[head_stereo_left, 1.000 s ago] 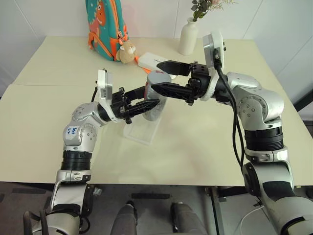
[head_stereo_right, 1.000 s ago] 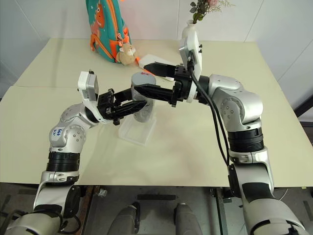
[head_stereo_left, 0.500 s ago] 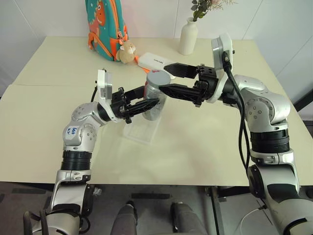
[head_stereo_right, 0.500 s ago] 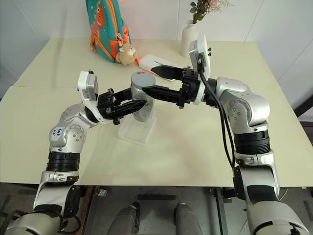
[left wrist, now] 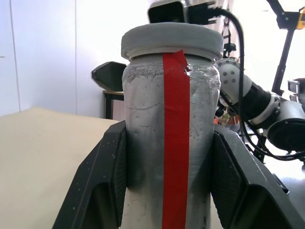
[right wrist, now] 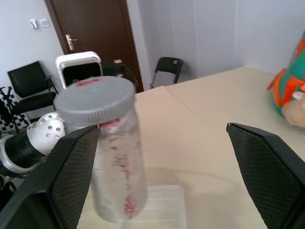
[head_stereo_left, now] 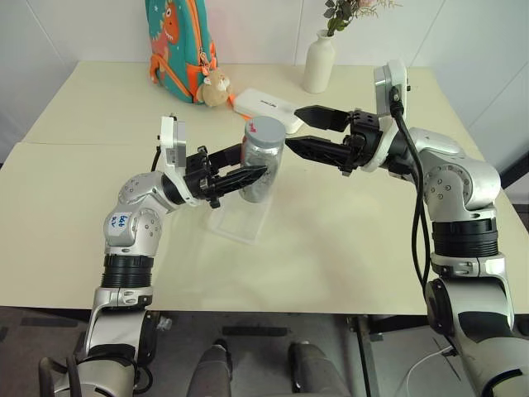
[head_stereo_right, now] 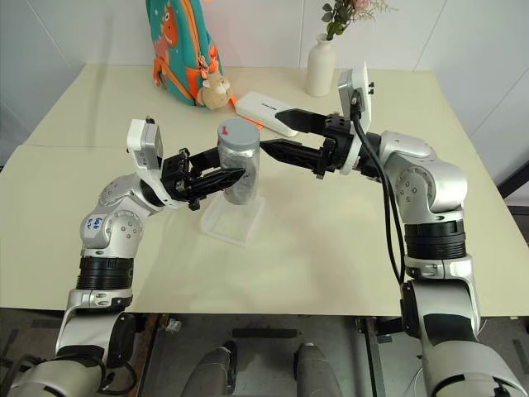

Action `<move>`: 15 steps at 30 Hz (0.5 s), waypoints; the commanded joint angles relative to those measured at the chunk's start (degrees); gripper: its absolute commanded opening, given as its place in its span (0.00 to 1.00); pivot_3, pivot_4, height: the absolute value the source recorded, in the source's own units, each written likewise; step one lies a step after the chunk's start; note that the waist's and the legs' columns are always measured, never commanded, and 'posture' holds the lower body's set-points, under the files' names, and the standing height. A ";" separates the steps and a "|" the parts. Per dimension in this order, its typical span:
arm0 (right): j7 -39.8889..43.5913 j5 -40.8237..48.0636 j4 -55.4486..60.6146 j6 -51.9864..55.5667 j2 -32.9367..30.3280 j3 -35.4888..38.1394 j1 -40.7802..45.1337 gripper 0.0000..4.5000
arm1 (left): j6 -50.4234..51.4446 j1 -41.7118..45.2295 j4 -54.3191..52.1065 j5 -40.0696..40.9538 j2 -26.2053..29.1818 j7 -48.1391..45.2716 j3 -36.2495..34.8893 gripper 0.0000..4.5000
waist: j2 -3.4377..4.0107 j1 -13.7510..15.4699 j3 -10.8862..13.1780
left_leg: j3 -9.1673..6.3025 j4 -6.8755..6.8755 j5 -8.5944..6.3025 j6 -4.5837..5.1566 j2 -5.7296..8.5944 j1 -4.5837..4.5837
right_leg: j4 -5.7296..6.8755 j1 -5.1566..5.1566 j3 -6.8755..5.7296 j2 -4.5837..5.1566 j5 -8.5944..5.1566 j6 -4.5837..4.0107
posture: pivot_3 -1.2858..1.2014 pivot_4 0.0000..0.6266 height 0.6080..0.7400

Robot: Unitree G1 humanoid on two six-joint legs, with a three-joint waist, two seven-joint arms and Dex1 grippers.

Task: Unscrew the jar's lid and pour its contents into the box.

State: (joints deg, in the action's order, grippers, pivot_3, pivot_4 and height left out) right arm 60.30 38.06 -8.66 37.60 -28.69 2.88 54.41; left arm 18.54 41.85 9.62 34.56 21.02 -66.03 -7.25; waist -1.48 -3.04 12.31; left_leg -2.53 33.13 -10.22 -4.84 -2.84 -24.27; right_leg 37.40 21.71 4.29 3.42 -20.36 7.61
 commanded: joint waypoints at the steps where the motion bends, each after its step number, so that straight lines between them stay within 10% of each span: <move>1: 1.18 0.86 1.67 -0.47 -1.01 1.81 -0.18 0.99 | -0.88 0.60 -2.21 1.14 0.09 -0.45 -0.13 0.44 | 0.00 -0.01 0.00 | 0.00 0.00 0.00 0.00 0.00 0.00 | 0.00 0.00 0.00 0.00 0.00 0.00 | 0.52 0.24 1.00; 15: 1.01 4.79 6.43 2.02 0.68 2.09 1.44 0.99 | -0.83 0.47 -2.11 1.13 0.04 -0.49 -0.07 0.44 | 0.00 0.00 0.00 | 0.00 0.02 0.00 0.00 0.00 0.00 | 0.02 0.00 0.00 0.00 0.00 0.00 | 0.52 0.24 1.00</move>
State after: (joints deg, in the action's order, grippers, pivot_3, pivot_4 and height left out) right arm 61.98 40.99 -4.97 39.38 -28.37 2.95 54.03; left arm 18.54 41.85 9.62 34.55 21.02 -66.23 -7.04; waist -1.48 -3.04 12.31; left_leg -2.53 33.14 -10.22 -4.85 -2.84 -24.27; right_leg 37.41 21.71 4.29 3.43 -20.37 7.61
